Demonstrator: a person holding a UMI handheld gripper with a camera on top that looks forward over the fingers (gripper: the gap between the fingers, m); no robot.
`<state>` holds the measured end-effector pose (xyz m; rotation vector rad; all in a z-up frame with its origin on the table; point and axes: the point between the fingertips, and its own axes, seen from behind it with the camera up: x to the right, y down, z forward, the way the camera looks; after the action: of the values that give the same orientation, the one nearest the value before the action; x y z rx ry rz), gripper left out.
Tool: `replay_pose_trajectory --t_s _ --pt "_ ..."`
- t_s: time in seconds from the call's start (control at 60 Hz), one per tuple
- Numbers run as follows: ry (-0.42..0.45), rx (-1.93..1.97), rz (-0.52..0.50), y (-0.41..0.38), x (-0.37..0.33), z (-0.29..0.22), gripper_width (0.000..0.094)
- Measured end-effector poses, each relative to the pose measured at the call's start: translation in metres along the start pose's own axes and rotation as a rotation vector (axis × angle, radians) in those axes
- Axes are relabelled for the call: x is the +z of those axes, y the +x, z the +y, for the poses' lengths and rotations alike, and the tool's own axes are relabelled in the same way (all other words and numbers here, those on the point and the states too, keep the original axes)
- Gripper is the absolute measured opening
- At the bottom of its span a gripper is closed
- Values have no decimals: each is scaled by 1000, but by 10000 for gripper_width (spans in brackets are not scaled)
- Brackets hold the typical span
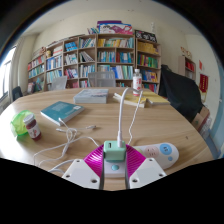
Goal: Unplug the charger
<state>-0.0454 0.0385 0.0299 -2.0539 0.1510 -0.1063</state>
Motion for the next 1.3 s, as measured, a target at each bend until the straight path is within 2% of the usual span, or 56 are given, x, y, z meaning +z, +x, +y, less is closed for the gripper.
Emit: replay_pose_trajectory --t_s 0.117,0.25,0.3,0.433,0.55,0.717,0.883,0.967,1.067,1.117,1.3 --pt "-42 9 -8 1 0 0 222" --pt "-126 21 -31 0 -1 1 214" --pt "-115 10 -20 1 -4 -6 215" --pt "66 -36 71 16 -39 -90 215" --pt "62 -27 100 37 -66 -117 214" --pt "-52 -94 201 117 -93 -88 234" --pt "-294 -78 270 200 -76 -6 245" --pt "-413 -68 227 216 -58 37 252" --pt "-502 -54 193 233 -41 70 262" --pt "-482 -67 168 238 -29 62 271" --pt "-558 -79 40 236 -7 60 354"
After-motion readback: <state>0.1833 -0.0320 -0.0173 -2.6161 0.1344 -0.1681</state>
